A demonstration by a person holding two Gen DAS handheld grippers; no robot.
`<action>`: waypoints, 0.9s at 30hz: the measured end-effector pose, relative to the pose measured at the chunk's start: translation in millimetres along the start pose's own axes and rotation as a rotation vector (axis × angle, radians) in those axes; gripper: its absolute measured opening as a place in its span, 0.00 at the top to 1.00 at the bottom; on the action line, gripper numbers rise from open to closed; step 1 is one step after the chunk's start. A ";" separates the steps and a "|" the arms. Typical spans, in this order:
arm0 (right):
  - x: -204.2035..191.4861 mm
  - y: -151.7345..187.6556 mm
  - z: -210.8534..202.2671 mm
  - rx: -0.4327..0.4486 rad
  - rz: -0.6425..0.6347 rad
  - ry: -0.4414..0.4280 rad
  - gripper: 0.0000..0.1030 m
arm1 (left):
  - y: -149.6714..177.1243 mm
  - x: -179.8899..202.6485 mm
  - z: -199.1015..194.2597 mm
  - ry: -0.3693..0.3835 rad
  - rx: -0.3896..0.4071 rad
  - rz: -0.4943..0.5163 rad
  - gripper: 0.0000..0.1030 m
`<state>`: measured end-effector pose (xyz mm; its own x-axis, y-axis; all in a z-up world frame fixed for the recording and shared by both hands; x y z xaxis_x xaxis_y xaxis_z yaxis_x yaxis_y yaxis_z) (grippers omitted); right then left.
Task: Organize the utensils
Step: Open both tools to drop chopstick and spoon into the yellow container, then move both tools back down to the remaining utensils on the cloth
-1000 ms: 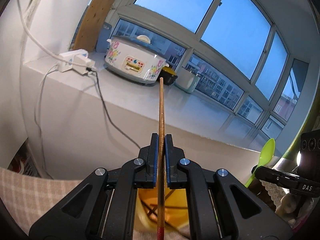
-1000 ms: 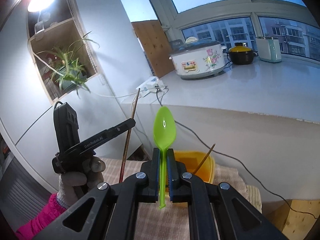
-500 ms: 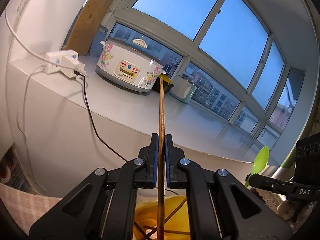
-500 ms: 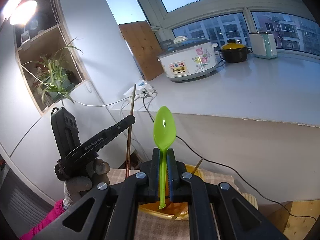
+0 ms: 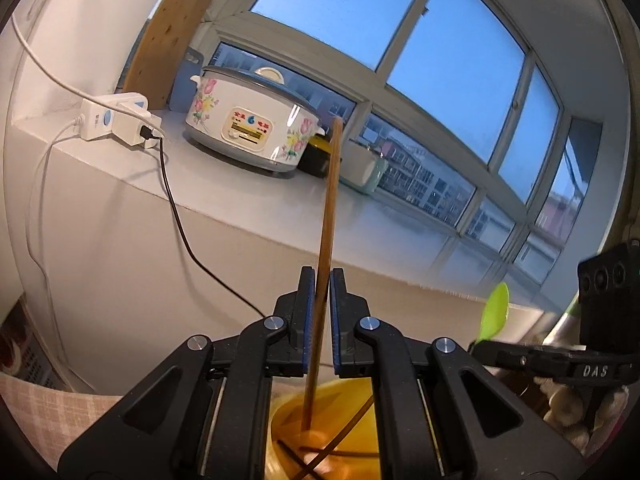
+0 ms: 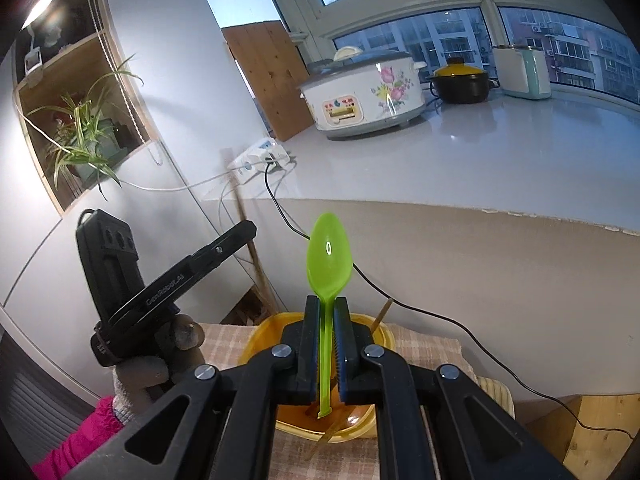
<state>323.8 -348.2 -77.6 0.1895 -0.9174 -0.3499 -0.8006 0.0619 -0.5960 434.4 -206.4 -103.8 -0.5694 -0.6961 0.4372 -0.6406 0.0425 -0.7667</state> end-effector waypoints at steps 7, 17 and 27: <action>8.2 10.4 3.9 -0.013 0.017 0.026 0.68 | 14.6 14.4 -15.6 -0.050 -0.042 0.097 0.93; 1.7 22.1 -13.3 0.019 0.010 0.043 0.68 | 22.1 6.8 -56.3 -0.132 -0.007 0.104 0.93; -24.7 49.5 -37.2 0.035 -0.027 0.009 0.68 | 59.5 -16.0 -101.4 -0.223 -0.101 0.091 0.93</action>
<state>258.4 -337.1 -71.5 0.2056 -0.9226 -0.3265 -0.7745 0.0506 -0.6305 353.2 -120.0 -108.7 -0.5069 -0.8263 0.2458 -0.6464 0.1757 -0.7425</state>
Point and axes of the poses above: each gripper's, at about its wrist camera, not at the fingertips, and z roughly the way its jaws point, x to its right, y to its underside, the point moved 4 cm from there along z, roughly the way its jaws point, and after that the axes turned 15 degrees about -x, right-handed, at the moved point
